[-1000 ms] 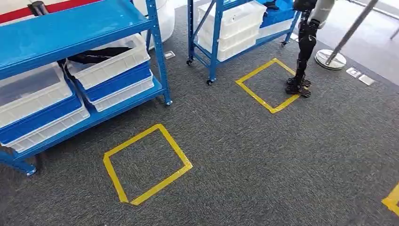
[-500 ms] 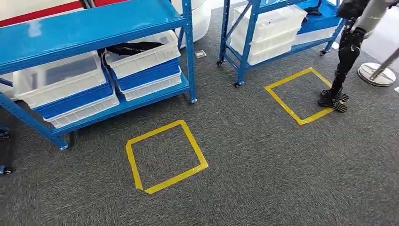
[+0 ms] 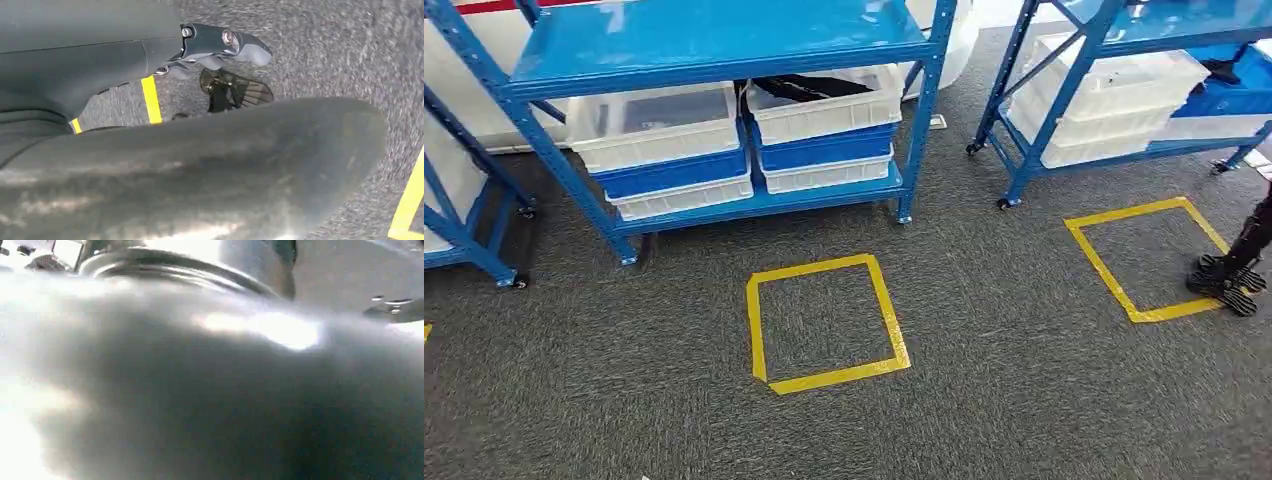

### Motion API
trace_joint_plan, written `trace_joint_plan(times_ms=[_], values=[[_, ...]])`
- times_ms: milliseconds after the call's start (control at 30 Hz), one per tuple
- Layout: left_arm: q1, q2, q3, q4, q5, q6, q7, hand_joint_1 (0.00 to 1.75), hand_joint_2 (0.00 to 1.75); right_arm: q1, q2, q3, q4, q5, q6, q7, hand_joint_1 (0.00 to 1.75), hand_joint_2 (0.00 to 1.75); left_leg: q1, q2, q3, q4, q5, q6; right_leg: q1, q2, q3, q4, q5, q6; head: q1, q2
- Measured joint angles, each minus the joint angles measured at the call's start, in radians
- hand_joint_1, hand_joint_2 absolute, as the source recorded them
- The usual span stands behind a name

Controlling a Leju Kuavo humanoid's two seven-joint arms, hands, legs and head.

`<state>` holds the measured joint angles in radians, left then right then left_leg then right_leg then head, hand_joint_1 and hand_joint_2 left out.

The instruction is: Take the parts from the cabinet and place them on the table.

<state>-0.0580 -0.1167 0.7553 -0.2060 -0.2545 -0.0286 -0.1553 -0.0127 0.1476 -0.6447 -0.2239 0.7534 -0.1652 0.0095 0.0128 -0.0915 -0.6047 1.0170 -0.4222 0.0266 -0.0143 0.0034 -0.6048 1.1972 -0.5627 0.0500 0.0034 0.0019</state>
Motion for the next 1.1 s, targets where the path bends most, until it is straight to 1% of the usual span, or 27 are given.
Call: trace_joint_plan(times_ms=[33,67,100,200,233,267,300,333,400,433,467,500,533,567,600,633,667,733,767,800,833,900,933,967,1033,1067,1100], values=[[0.0,-0.001,0.0,0.0,-0.002,0.0,-0.002,0.0,0.0,0.0,0.0,-0.002,0.0,0.0,0.0,0.0,0.0,0.0,0.001,-0.016,0.0,0.0,0.003,-0.004,-0.005,0.023,0.048,-0.105,0.043,0.009,0.0,0.0],[-0.001,-0.001,0.0,0.0,-0.005,-0.001,-0.004,0.0,0.0,0.0,0.0,-0.004,0.0,0.001,0.0,0.0,0.0,0.0,0.001,-0.028,-0.003,0.0,0.005,-0.01,-0.011,0.081,0.079,-0.176,0.063,0.009,0.002,0.0],[-0.002,-0.001,0.001,0.0,-0.006,-0.003,-0.007,0.0,0.0,0.0,0.0,-0.005,0.0,0.002,0.0,0.0,0.0,0.0,-0.008,-0.04,-0.006,0.006,0.004,-0.017,-0.004,0.085,0.077,-0.189,0.067,-0.004,0.002,0.0],[0.005,0.0,0.001,0.0,-0.012,-0.006,-0.012,0.0,0.0,-0.007,-0.001,-0.009,0.0,0.005,0.0,-0.003,0.0,0.0,-0.001,-0.065,-0.012,-0.006,0.015,-0.034,0.004,0.053,0.086,-0.186,0.072,-0.026,0.001,0.0],[0.007,0.005,0.002,0.0,-0.015,-0.006,-0.013,0.0,0.0,-0.007,0.002,-0.011,0.0,0.006,0.0,-0.004,0.0,0.0,0.0,-0.071,-0.017,-0.002,0.018,-0.04,-0.011,0.034,0.087,-0.193,0.081,-0.037,0.001,0.0],[0.007,0.005,0.003,0.0,-0.016,-0.006,-0.014,0.0,0.0,-0.007,0.001,-0.012,0.0,0.008,0.001,-0.004,0.0,0.0,-0.006,-0.01,-0.025,0.017,0.001,-0.041,-0.009,0.022,0.088,-0.194,0.083,-0.041,-0.001,0.0],[0.006,0.004,0.003,0.0,-0.018,-0.006,-0.014,0.0,0.0,-0.005,0.003,-0.013,0.0,0.009,0.001,-0.006,0.0,0.0,-0.007,0.044,-0.048,0.073,-0.042,-0.044,-0.008,0.007,0.088,-0.194,0.083,-0.054,-0.015,0.0],[0.003,0.004,0.003,0.0,-0.019,-0.007,-0.015,0.0,0.0,-0.001,0.003,-0.014,0.0,0.01,0.001,-0.006,0.0,0.0,-0.003,0.069,-0.081,0.15,-0.086,-0.048,-0.004,-0.01,0.088,-0.194,0.082,-0.056,-0.018,0.0],[0.001,0.004,0.003,0.0,-0.021,-0.007,-0.017,0.0,0.0,0.002,0.003,-0.016,0.0,0.011,0.001,-0.007,0.0,0.0,0.001,0.084,-0.144,0.289,-0.142,-0.054,0.001,-0.044,0.086,-0.193,0.08,-0.058,-0.018,0.0],[0.002,0.004,0.003,0.0,-0.021,-0.007,-0.018,0.0,0.0,0.002,0.002,-0.017,0.0,0.011,0.001,-0.008,0.0,0.0,0.002,0.087,-0.149,0.304,-0.138,-0.056,0.001,-0.058,0.086,-0.193,0.08,-0.058,-0.017,0.0],[0.003,0.004,0.003,0.0,-0.022,-0.005,-0.018,0.0,0.0,0.0,0.002,-0.019,0.0,0.011,-0.002,-0.011,0.0,0.0,0.004,0.09,-0.132,0.276,-0.117,-0.058,0.001,-0.068,0.087,-0.193,0.079,-0.059,-0.017,0.0],[0.003,0.005,0.003,0.0,-0.022,-0.005,-0.021,0.0,0.0,0.0,0.003,-0.022,0.0,0.011,-0.005,-0.017,0.0,0.0,0.006,0.094,-0.09,0.203,-0.078,-0.058,0.001,-0.074,0.089,-0.193,0.078,-0.058,-0.018,0.0],[0.003,0.005,0.003,0.0,-0.025,-0.006,-0.024,0.0,0.0,-0.003,0.004,-0.023,0.0,0.011,-0.008,-0.021,0.0,0.0,0.008,0.099,-0.036,0.11,-0.039,-0.057,0.0,-0.077,0.092,-0.192,0.074,-0.052,-0.017,0.0],[0.003,0.006,0.003,0.0,-0.027,-0.006,-0.025,0.0,0.0,-0.006,0.004,-0.024,0.0,0.011,-0.011,-0.025,0.0,0.0,0.009,0.115,0.011,0.033,-0.019,-0.054,0.001,-0.083,0.095,-0.191,0.072,-0.049,-0.018,0.0],[0.002,0.006,0.003,0.0,-0.028,-0.007,-0.026,0.0,0.0,-0.006,0.004,-0.027,0.0,0.011,-0.012,-0.028,0.0,0.0,0.002,0.118,0.021,0.02,-0.031,-0.051,0.012,-0.087,0.083,-0.19,0.069,-0.042,-0.018,0.0],[0.003,0.006,0.003,0.0,-0.028,-0.009,-0.031,0.0,0.0,-0.011,0.003,-0.03,0.0,0.011,-0.013,-0.031,0.0,0.0,0.001,0.114,0.019,0.016,-0.03,-0.043,0.012,-0.088,0.086,-0.19,0.068,-0.038,-0.012,0.0],[0.004,0.006,0.004,0.0,-0.029,-0.013,-0.034,0.0,0.0,-0.013,0.004,-0.031,0.0,0.011,-0.013,-0.032,0.0,0.0,-0.003,0.112,0.018,0.016,-0.032,-0.039,0.011,-0.09,0.087,-0.191,0.068,-0.033,-0.013,0.0],[0.003,0.006,0.005,0.0,-0.031,-0.016,-0.041,0.0,0.0,-0.017,0.003,-0.034,0.0,0.011,-0.013,-0.035,0.0,0.0,-0.004,0.103,0.018,0.007,-0.031,-0.022,0.01,-0.096,0.1,-0.199,0.065,-0.02,-0.013,0.0],[0.003,0.006,0.005,0.0,-0.032,-0.016,-0.043,0.0,0.0,-0.016,0.003,-0.037,-0.001,0.011,-0.013,-0.035,0.0,0.0,0.003,0.099,0.023,0.001,-0.027,-0.017,0.005,-0.072,0.086,-0.18,0.06,-0.015,-0.013,0.0],[0.002,0.006,0.005,0.0,-0.034,-0.017,-0.044,0.0,0.0,-0.014,0.003,-0.04,-0.001,0.011,-0.013,-0.037,0.0,0.0,0.005,0.097,0.023,0.0,-0.029,-0.007,0.005,-0.038,0.061,-0.133,0.036,-0.019,-0.008,0.0],[0.001,0.006,0.005,0.0,-0.034,-0.017,-0.045,0.0,0.0,-0.011,0.004,-0.041,-0.001,0.011,-0.013,-0.037,0.0,0.0,0.005,0.095,0.022,0.0,-0.028,-0.002,0.004,-0.021,0.021,-0.06,0.006,-0.024,-0.003,0.0],[0.0,0.006,0.005,0.0,-0.035,-0.017,-0.046,0.0,0.0,-0.007,0.004,-0.045,-0.001,0.011,-0.013,-0.037,0.0,0.0,0.003,0.083,0.022,0.0,-0.031,0.002,0.003,-0.01,-0.068,0.099,-0.043,-0.027,-0.003,0.0],[0.0,0.006,0.005,0.0,-0.036,-0.017,-0.046,0.0,0.0,-0.004,0.004,-0.045,-0.001,0.011,-0.013,-0.037,0.0,0.0,0.003,0.076,0.025,0.0,-0.032,0.002,0.002,-0.009,-0.095,0.134,-0.042,-0.02,-0.003,0.0],[0.0,0.006,0.005,0.0,-0.036,-0.017,-0.046,0.0,0.0,-0.002,0.003,-0.046,-0.001,0.011,-0.013,-0.037,0.0,0.0,0.004,0.069,0.028,0.0,-0.034,0.001,0.0,-0.009,-0.095,0.114,-0.022,-0.011,-0.003,0.0],[0.001,0.006,0.005,0.0,-0.037,-0.017,-0.046,0.0,0.0,-0.001,0.003,-0.047,-0.001,0.011,-0.013,-0.037,0.0,0.0,0.007,0.056,0.038,0.001,-0.041,-0.005,-0.004,-0.009,-0.035,-0.037,0.059,0.012,-0.003,0.0],[0.001,0.005,0.005,0.0,-0.037,-0.017,-0.046,0.0,0.0,-0.001,0.002,-0.047,-0.001,0.011,-0.014,-0.037,0.0,0.0,0.008,0.052,0.043,0.001,-0.046,-0.011,-0.006,-0.007,0.006,-0.129,0.097,0.019,-0.001,0.0],[0.001,0.006,0.005,0.0,-0.037,-0.016,-0.046,0.0,0.0,-0.001,0.002,-0.047,-0.001,0.012,-0.014,-0.037,0.0,0.0,0.0,0.05,0.043,0.003,-0.051,-0.019,-0.006,-0.004,0.022,-0.179,0.107,0.014,0.003,0.0]])
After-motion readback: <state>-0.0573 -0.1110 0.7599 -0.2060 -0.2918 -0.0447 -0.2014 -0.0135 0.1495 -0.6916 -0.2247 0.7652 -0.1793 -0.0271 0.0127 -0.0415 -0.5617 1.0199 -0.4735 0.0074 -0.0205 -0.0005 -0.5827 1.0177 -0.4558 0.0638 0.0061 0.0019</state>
